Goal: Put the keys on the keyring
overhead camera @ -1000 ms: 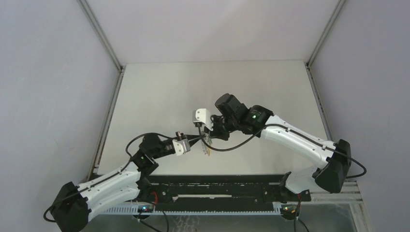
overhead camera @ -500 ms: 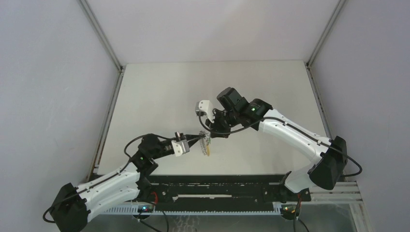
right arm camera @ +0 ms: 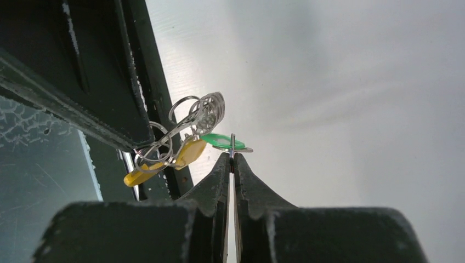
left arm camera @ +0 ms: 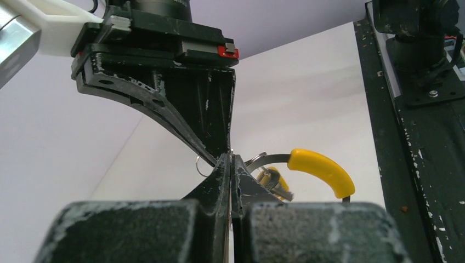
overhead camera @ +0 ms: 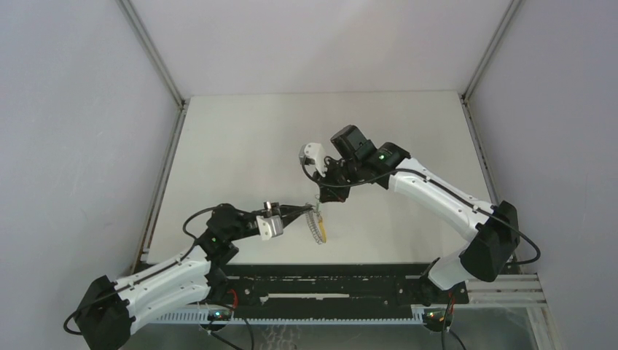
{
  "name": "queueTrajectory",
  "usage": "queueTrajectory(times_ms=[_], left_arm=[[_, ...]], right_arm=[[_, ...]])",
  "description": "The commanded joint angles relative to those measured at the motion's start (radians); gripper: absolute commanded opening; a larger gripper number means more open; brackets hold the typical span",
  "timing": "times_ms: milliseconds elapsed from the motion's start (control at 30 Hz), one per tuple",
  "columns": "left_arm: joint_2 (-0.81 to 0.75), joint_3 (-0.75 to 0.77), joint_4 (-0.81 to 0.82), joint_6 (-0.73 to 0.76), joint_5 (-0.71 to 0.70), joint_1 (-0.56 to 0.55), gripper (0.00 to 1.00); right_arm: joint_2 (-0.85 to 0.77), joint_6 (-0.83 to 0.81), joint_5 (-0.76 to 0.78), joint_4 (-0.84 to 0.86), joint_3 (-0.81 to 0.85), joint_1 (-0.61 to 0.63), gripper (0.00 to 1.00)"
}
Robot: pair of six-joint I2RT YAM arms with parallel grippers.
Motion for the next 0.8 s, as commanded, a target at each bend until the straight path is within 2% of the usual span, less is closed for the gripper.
queueTrajectory(times_ms=[0,200,300,533,767], left_arm=[[0.007,-0.001,0.08,-0.014,-0.044,-0.006,0.0],[0.011,-0.036,0.164,-0.088,-0.022,0.014,0.0],[0.014,-0.038,0.202,-0.126,0.018,0.036,0.0],[0.042,-0.028,0.258,-0.187,0.083,0.039,0.0],[0.046,-0.026,0.265,-0.194,0.077,0.039,0.0]], right_arm=[[-0.096,-0.092,-0.007,0.036,-0.05,0.026,0.0],[-0.28,-0.282,0.045,0.2,-0.262,0.068,0.0],[-0.331,-0.309,0.069,0.255,-0.309,0.072,0.0],[-0.332,-0.333,0.151,0.344,-0.345,0.106,0.0],[-0.335,-0.361,0.101,0.38,-0.36,0.12,0.0]])
